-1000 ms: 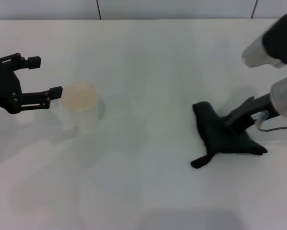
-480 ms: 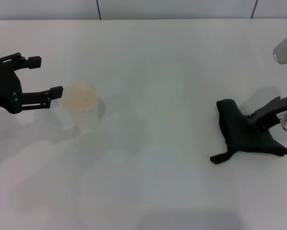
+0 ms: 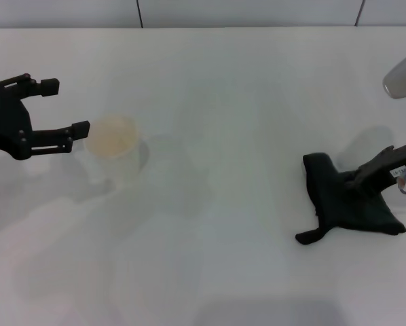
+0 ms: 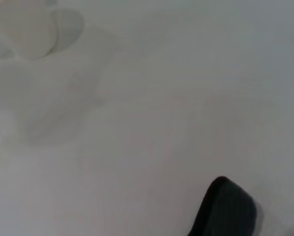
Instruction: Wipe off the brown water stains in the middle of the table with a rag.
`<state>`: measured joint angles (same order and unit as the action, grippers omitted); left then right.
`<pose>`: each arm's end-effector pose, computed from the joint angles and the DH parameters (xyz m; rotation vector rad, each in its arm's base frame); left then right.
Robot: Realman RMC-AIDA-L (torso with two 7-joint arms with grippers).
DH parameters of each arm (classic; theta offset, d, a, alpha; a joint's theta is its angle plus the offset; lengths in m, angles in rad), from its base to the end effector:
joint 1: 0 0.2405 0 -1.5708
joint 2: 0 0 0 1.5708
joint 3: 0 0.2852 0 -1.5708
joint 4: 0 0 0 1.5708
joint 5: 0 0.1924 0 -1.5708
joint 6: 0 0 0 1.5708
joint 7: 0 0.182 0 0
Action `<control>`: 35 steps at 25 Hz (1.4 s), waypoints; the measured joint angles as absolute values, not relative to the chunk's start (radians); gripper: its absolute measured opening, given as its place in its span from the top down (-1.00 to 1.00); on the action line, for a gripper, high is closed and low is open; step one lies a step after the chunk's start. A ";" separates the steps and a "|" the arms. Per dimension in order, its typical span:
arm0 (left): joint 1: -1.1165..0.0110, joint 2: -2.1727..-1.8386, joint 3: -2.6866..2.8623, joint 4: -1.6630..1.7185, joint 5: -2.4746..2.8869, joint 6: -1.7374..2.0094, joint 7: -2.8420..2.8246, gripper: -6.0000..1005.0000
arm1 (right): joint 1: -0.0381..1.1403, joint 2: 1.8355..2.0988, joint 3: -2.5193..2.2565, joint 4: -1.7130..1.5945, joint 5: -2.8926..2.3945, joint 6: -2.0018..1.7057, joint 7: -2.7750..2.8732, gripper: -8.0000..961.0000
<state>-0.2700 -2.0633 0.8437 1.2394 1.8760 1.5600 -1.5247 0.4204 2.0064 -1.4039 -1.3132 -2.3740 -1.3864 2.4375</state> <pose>-0.2671 0.3223 0.0343 -2.5679 -0.3598 -0.4686 0.2683 0.3429 -0.0398 -2.5937 0.9832 -0.2750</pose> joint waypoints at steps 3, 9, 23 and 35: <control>-0.270 -2.063 0.844 1.239 1.876 1.560 -1.525 -0.77 | 0.420 2.007 -1.404 -1.316 -2.361 -1.398 2.413 0.75; -0.266 -2.063 0.844 1.239 1.876 1.560 -1.525 -0.77 | 0.410 2.010 -1.380 -1.332 -2.344 -1.404 2.409 0.60; -0.268 -2.065 0.844 1.245 1.870 1.568 -1.525 -0.77 | 0.374 2.008 -1.224 -1.329 -2.152 -1.462 2.174 -0.67; -0.276 -2.058 0.844 1.243 1.813 1.600 -1.524 -0.77 | 0.329 2.009 -1.170 -1.239 -1.974 -1.476 1.863 -0.76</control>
